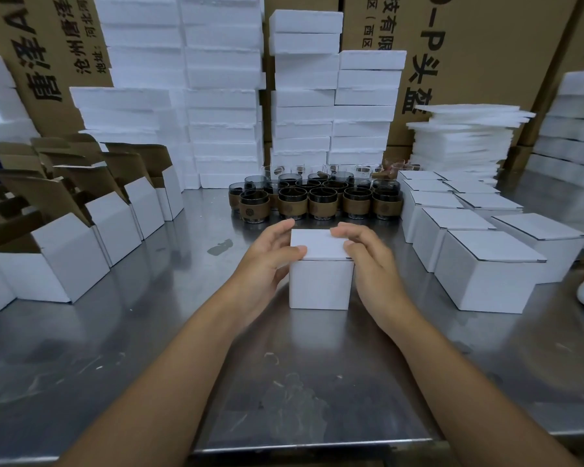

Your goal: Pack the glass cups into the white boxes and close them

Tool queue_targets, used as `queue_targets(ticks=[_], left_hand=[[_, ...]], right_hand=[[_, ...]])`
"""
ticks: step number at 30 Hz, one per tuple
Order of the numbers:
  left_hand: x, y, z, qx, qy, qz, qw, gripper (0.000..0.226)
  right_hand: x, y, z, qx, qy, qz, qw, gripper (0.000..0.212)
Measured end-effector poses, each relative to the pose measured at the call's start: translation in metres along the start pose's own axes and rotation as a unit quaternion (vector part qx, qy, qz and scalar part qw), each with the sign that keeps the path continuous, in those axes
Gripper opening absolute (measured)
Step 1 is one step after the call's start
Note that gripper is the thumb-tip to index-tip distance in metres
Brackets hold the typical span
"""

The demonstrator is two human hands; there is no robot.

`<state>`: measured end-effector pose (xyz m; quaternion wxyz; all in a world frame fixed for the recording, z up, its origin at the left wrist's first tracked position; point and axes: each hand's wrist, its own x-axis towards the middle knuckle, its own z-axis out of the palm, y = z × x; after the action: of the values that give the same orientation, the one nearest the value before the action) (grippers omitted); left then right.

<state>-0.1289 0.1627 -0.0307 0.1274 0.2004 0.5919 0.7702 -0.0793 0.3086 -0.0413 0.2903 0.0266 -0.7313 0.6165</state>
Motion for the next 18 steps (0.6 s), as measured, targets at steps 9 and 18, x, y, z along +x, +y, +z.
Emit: queue_targets(ticks=[9,18], left_hand=[[0.004,-0.006,-0.003,0.019,0.02,0.015,1.0,0.042],[0.007,-0.014,-0.002,0.047,0.051,0.029,0.997,0.037]], right_hand=[[-0.009,-0.001,0.003,-0.135,0.057,-0.054,0.988,0.009],[-0.022,-0.003,0.02,-0.338,-0.026,-0.025,0.94,0.085]])
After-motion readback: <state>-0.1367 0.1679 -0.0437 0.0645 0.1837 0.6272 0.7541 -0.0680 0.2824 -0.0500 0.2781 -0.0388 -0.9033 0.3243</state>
